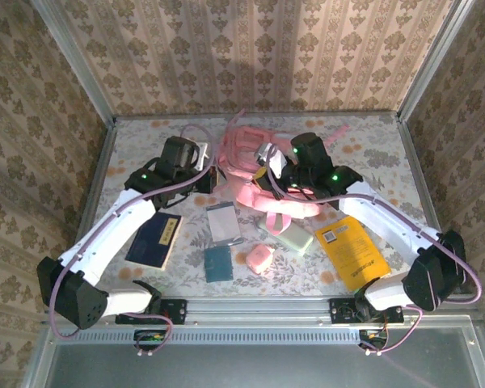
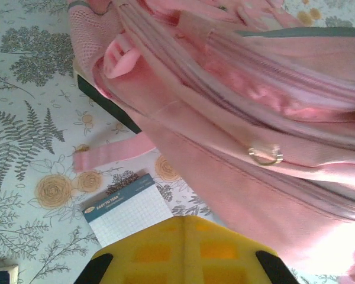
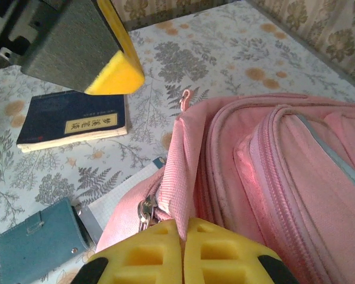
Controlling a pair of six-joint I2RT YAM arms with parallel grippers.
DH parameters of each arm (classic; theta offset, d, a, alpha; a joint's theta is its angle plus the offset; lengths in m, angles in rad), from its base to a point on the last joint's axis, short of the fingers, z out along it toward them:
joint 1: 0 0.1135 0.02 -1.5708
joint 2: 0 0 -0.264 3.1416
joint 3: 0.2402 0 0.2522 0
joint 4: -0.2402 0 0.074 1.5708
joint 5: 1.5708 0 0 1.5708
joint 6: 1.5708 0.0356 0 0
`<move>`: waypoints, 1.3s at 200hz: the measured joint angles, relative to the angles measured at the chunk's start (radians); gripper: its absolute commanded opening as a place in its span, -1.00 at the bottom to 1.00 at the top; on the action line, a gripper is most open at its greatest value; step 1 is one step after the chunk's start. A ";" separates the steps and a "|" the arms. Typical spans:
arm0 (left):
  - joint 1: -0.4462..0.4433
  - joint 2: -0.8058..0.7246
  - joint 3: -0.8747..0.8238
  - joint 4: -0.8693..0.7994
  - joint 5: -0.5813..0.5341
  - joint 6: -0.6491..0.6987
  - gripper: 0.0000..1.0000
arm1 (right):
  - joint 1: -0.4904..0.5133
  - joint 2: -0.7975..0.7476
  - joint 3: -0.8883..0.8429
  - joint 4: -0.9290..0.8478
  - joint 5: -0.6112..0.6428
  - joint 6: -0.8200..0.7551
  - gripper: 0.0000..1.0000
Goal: Pack the student bag
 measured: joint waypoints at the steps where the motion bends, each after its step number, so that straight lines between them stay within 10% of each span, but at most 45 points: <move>1: 0.001 0.000 -0.001 0.001 0.000 0.000 -1.00 | 0.000 -0.001 0.000 0.000 0.000 0.000 -1.00; 26: 0.000 0.000 -0.040 0.053 0.078 -0.005 -1.00 | 0.003 -0.013 -0.015 0.001 0.010 0.032 -1.00; 45: -0.022 0.000 -0.063 0.082 0.137 -0.010 -0.54 | 0.004 -0.013 -0.019 -0.002 0.010 0.057 -1.00; 111: -0.134 -0.010 -0.063 0.113 0.214 -0.077 0.08 | 0.004 -0.013 -0.019 -0.002 -0.027 0.164 -1.00; 202: -0.172 0.024 -0.046 0.144 0.211 -0.177 0.34 | -0.010 0.047 0.019 0.028 -0.087 0.534 -1.00; 260: -0.171 0.055 -0.025 0.157 0.206 -0.185 0.15 | -0.035 0.076 0.020 0.092 -0.175 0.749 -1.00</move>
